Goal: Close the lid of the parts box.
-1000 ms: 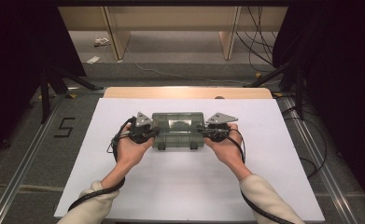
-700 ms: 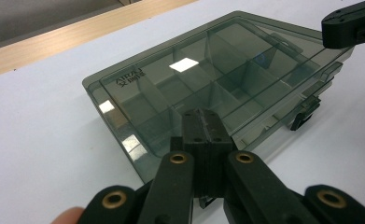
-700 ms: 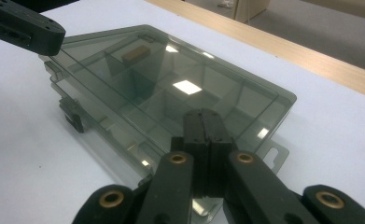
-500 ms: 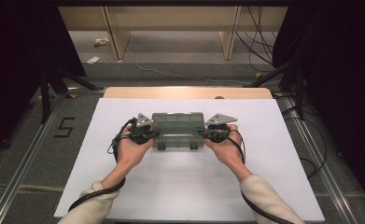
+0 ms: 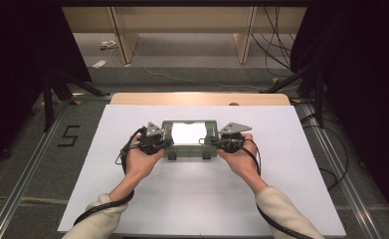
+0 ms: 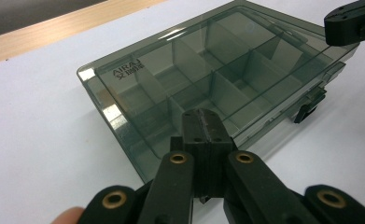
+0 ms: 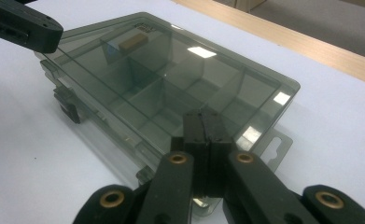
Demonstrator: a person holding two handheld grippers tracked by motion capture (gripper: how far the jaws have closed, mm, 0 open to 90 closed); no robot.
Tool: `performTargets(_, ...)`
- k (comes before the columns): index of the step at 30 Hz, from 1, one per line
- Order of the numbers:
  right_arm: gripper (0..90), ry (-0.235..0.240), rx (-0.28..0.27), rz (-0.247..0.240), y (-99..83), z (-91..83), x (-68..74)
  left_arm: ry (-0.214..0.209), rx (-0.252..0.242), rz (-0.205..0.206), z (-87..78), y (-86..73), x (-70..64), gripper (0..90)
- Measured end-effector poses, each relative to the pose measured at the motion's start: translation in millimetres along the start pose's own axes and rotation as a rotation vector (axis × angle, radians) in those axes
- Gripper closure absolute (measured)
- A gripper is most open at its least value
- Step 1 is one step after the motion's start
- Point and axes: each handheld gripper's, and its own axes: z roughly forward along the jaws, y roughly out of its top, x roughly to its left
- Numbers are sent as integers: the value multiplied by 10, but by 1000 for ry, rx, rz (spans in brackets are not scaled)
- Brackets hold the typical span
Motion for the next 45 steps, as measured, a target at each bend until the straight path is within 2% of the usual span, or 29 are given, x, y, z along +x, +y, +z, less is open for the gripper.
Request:
performTargets(24,900,3,43,-3,-74,79,5,-7,37,-15,115,-89,25,900)
performTargets(26,900,2,45,-2,-80,83,2,-11,27,-6,124,-89,33,899)
performTargets(33,900,0,47,-9,-92,93,0,-5,34,-15,123,-96,30,900)
performTargets(34,900,1,49,-5,-94,94,1,-11,23,0,133,-94,41,900)
performTargets(36,900,0,53,-3,-99,97,-1,-4,33,-13,124,-100,33,900)
performTargets(42,900,0,48,0,-108,99,-3,-6,30,-17,125,-103,35,900)
performTargets(44,900,4,47,3,-110,98,-9,-7,23,-6,130,-103,43,899)
performTargets(45,900,4,46,4,-112,97,-10,-6,29,-17,124,-106,35,899)
